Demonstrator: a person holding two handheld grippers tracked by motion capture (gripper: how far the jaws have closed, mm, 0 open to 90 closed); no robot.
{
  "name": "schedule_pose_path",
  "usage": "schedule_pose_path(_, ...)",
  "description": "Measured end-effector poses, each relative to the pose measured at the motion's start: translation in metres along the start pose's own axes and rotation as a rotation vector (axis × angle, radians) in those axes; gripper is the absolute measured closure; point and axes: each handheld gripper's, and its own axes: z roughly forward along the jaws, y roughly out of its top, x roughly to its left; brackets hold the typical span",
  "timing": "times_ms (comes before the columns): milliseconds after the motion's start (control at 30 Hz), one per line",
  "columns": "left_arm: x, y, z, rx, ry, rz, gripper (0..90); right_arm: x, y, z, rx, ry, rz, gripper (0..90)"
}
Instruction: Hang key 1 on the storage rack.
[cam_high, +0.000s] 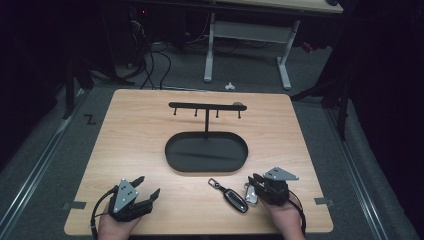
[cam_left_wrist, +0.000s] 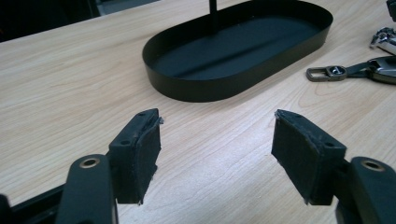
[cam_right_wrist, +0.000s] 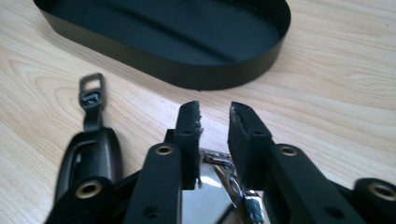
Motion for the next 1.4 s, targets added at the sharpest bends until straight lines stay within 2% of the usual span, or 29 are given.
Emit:
schedule_pose_path(133, -0.003, 0.0, 0.007, 0.032, -0.024, 0.017, 29.8, -0.003, -0.001, 0.001, 0.041, -0.001, 0.009, 65.5)
schedule_pose_path(200, -0.004, -0.001, 0.011, 0.049, -0.031, 0.026, 27.6, -0.004, -0.002, 0.002, 0.073, -0.004, -0.007, 62.4)
schedule_pose_path(400, -0.01, 0.0, 0.016, 0.058, -0.04, 0.054, 25.7, -0.002, -0.003, 0.005, 0.132, 0.005, -0.018, 57.1)
schedule_pose_path(533, -0.01, 0.001, 0.016, 0.053, -0.042, 0.052, 25.6, -0.002, 0.007, 0.006, 0.183, 0.011, -0.025, 54.8)
schedule_pose_path(667, -0.01, 0.001, 0.016, 0.047, -0.057, 0.053, 25.3, -0.003, 0.02, 0.005, 0.257, 0.025, -0.03, 50.5)
schedule_pose_path(700, -0.01, 0.001, 0.016, 0.047, -0.057, 0.053, 25.1, -0.003, 0.02, 0.005, 0.257, 0.025, -0.03, 50.5)
schedule_pose_path(733, -0.011, 0.001, 0.017, 0.053, -0.069, 0.055, 25.1, -0.004, 0.029, 0.002, 0.29, 0.015, -0.055, 49.4)
schedule_pose_path(833, -0.013, 0.0, 0.019, 0.058, -0.08, 0.071, 25.1, -0.003, 0.037, 0.0, 0.354, -0.007, -0.078, 45.9)
schedule_pose_path(867, -0.013, 0.0, 0.019, 0.058, -0.08, 0.071, 25.1, -0.003, 0.037, 0.0, 0.354, -0.007, -0.078, 45.9)
schedule_pose_path(900, -0.015, 0.001, 0.019, 0.056, -0.082, 0.084, 25.2, -0.001, 0.04, 0.002, 0.411, -0.029, -0.121, 44.4)
schedule_pose_path(967, -0.016, 0.001, 0.018, 0.053, -0.085, 0.089, 25.2, 0.0, 0.041, 0.003, 0.452, -0.033, -0.148, 43.8)
schedule_pose_path(1033, -0.016, 0.001, 0.018, 0.051, -0.085, 0.09, 25.2, 0.001, 0.042, 0.005, 0.492, -0.036, -0.145, 43.1)
schedule_pose_path(1100, -0.016, 0.001, 0.018, 0.049, -0.084, 0.091, 25.2, 0.001, 0.043, 0.008, 0.534, -0.039, -0.175, 42.5)
schedule_pose_path(1200, -0.015, 0.001, 0.017, 0.045, -0.083, 0.091, 25.3, 0.003, 0.046, 0.01, 0.577, -0.031, -0.185, 41.4)
schedule_pose_path(1333, -0.015, 0.001, 0.017, 0.044, -0.084, 0.09, 25.3, 0.008, 0.054, 0.012, 0.636, -0.015, -0.236, 38.7)
schedule_pose_path(1400, -0.015, 0.001, 0.017, 0.045, -0.082, 0.092, 25.3, 0.01, 0.059, 0.012, 0.645, -0.009, -0.247, 38.2)
